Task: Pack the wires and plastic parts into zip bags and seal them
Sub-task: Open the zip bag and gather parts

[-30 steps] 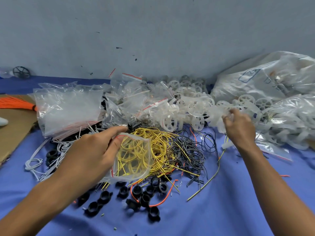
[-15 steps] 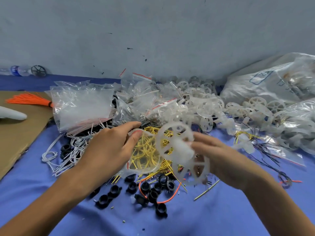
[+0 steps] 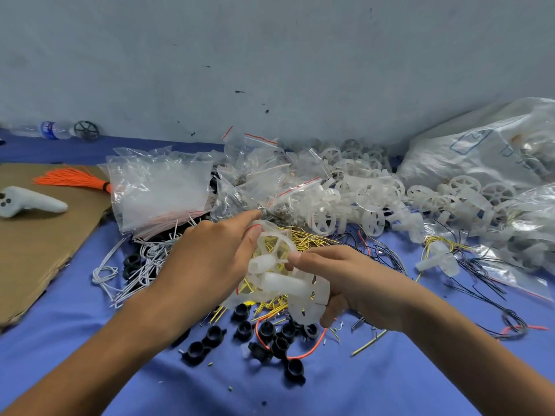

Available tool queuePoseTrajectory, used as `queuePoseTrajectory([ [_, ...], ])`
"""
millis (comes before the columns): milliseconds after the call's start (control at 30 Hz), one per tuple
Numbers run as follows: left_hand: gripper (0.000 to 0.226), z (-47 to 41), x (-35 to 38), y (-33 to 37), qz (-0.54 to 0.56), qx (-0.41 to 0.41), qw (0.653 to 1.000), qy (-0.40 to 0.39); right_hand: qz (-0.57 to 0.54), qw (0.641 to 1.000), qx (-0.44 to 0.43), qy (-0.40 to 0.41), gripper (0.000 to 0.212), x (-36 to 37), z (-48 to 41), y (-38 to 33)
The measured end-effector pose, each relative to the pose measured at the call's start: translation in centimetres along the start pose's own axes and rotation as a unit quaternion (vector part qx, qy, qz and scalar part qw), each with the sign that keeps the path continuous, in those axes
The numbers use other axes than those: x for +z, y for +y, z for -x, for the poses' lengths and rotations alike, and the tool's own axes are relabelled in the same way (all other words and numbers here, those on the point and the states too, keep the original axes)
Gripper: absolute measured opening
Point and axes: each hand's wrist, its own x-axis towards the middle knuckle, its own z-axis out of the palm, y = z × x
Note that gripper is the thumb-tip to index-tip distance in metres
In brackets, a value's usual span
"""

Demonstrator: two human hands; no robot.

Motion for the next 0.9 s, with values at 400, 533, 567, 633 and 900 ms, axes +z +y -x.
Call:
queuePoseTrajectory([
  [400, 0.030, -0.3, 0.1, -0.3, 0.016, -0.026, 0.999, -0.038, -0.139, 0.987, -0.082, 0.008, 0.029, -1.5, 0.8, -0.7],
  [533, 0.021, -1.5, -0.4, -0.7, 0.036, -0.051, 0.998, -0.027, -0.215, 0.973, -0.084, 0.009, 0.033, -1.1, 0.5, -0.6],
  [567, 0.021, -1.9, -0.5, -0.9, 0.039, -0.057, 0.997, -0.034, -0.209, 0.974, -0.087, 0.012, 0.032, -0.8, 0.2, -0.8],
  [633, 0.027, -2.4, -0.9, -1.2, 0.055, -0.064, 0.995, -0.057, -0.167, 0.981, -0.094, 0.025, 0.035, -0.2, -0.2, -1.0],
  [900, 0.025, -2.9, -2.3, -0.6, -0.001, -0.024, 0.998, -0.060, -0.020, 0.978, -0.206, 0.037, 0.033, 1.7, -0.7, -0.8],
])
